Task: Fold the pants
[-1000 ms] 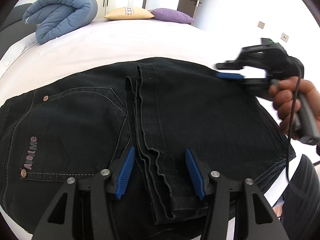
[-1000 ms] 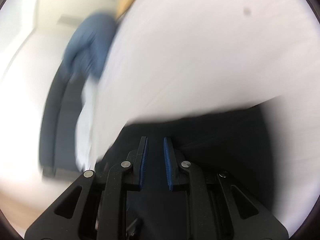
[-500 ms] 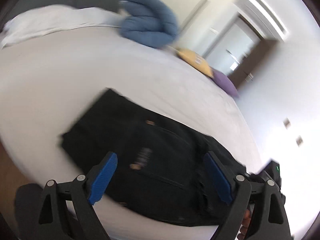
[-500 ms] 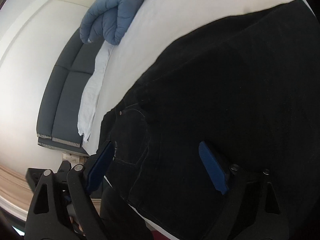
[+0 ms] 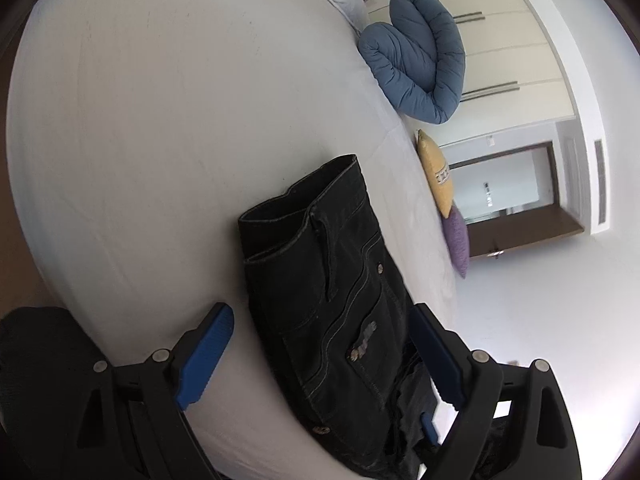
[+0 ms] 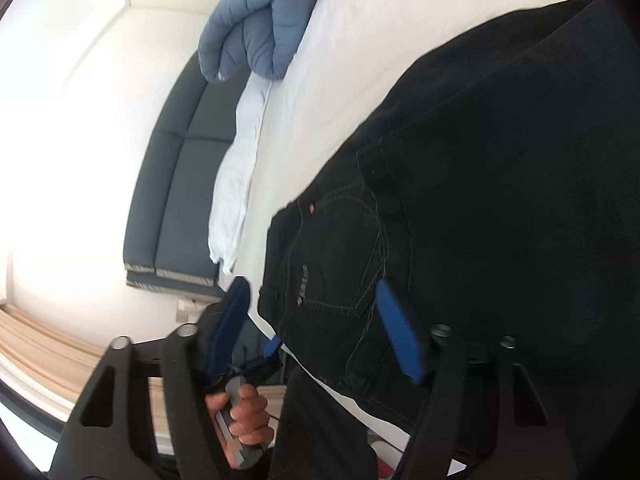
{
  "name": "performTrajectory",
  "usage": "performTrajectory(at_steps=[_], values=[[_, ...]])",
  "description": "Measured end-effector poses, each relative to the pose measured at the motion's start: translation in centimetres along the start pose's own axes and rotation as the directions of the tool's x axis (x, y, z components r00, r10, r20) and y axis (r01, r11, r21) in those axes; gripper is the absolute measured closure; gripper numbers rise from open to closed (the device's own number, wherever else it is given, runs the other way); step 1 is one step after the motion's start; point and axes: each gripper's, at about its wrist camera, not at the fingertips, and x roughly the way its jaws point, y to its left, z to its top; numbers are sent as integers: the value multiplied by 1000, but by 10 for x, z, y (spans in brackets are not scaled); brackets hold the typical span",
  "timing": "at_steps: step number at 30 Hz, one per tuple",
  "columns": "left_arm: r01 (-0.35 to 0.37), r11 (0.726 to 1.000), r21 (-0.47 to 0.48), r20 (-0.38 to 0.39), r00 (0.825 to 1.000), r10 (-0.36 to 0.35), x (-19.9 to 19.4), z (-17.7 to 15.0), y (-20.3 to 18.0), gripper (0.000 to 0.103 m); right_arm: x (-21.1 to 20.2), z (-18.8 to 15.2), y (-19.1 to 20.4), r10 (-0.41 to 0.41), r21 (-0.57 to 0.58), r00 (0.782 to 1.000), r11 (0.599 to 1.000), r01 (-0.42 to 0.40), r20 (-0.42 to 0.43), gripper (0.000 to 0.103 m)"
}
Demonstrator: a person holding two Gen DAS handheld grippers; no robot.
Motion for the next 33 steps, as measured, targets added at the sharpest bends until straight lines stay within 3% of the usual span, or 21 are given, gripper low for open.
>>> performTrajectory(at_steps=[6,7,9,11,12,18,24,27,29,33], values=[[99,990,-102,-29,994,-102,12,15,11,14,22,-14,12,-3,-21,1000,1000,3,-28,51],[103,988,-113,-31,994,-107,13,17,12,21,23,-13,14,-3,-25,1000,1000,2,-30,51],[105,985,-139,-44,993,-112,16,19,15,44,18,-11,16,-15,-37,999,999,14,-32,51],[119,979,-166,-71,989,-132,24,20,17,77,9,-14,18,-38,-51,999,998,36,-36,51],[116,979,-167,-75,989,-130,26,19,18,80,7,-7,18,-52,-57,998,997,49,-40,51],[118,988,-100,-38,992,-123,18,17,-1,86,11,14,18,-147,-66,983,988,140,-109,51],[117,993,10,-12,993,-117,8,17,-38,86,50,20,-8,-273,-41,931,961,272,-244,52],[111,990,86,-1,994,-111,3,13,-61,86,50,21,-14,-258,-21,935,965,260,-242,54],[107,985,133,3,994,-108,1,9,-75,87,50,19,-10,-276,-57,928,961,270,-252,54],[105,956,273,-6,994,-107,2,-2,-120,87,50,15,-7,-293,-91,925,956,279,-242,54]])
